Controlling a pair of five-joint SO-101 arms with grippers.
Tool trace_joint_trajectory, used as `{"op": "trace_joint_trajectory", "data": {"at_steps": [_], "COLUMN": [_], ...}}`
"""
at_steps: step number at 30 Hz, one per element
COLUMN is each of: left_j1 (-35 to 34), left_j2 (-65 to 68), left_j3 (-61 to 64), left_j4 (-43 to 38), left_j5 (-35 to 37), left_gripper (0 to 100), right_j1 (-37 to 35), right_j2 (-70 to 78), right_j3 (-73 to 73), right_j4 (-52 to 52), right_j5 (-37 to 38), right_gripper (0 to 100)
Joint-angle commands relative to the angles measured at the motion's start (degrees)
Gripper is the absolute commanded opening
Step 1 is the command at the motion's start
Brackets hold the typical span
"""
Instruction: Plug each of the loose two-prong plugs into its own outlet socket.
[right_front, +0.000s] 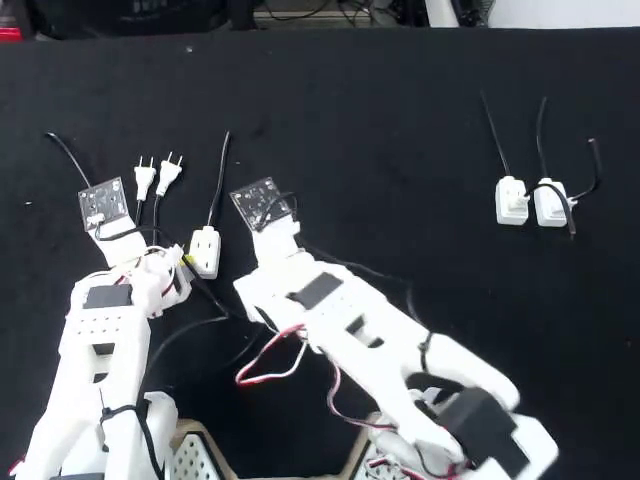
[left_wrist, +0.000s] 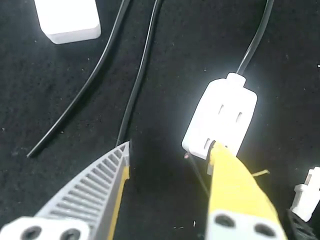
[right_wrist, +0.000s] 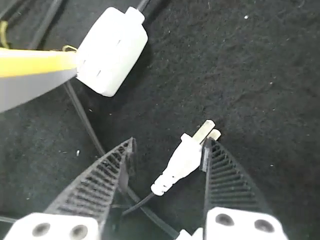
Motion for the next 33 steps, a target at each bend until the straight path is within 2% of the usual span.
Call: {"op": "trace_joint_trajectory", "data": {"at_steps": [1, 8, 13, 15, 18, 23, 27, 33], "left_j1": [-0.57, -0.57, -1.54, -3.3, -5.32, -5.41, -5.41, -5.41], "left_j2": [-1.32, -1.41, -1.41, -1.41, -1.41, -1.41, -1.41, -1.41], "left_j3": [-0.48, -0.66, -0.66, -0.84, -0.92, -0.92, -0.92, -0.84], "left_j4": [-0.79, -0.79, -0.79, -0.79, -0.88, -0.79, -0.79, -0.79], "left_j5": [0.26, 0.35, 0.35, 0.35, 0.35, 0.35, 0.35, 0.35], "left_gripper": [25, 25, 25, 25, 25, 25, 25, 25], "right_j1": [3.78, 6.07, 6.07, 6.07, 6.07, 6.15, 6.15, 10.46], "right_j2": [3.65, 10.33, 16.04, 17.45, 18.07, 13.41, 6.46, -0.22], "right_j3": [-4.88, -12.97, -17.01, -17.54, -18.15, -20.97, -29.76, -52.53], "right_j4": [0.62, 12.4, 15.65, 15.65, 15.65, 19.69, 29.71, 49.85], "right_j5": [-0.44, -0.09, 0.0, 0.09, 0.09, 0.88, 8.18, 25.41], "right_gripper": [19.8, 19.4, 19.4, 15.8, 0.9, 1.2, 1.0, 1.0]}}
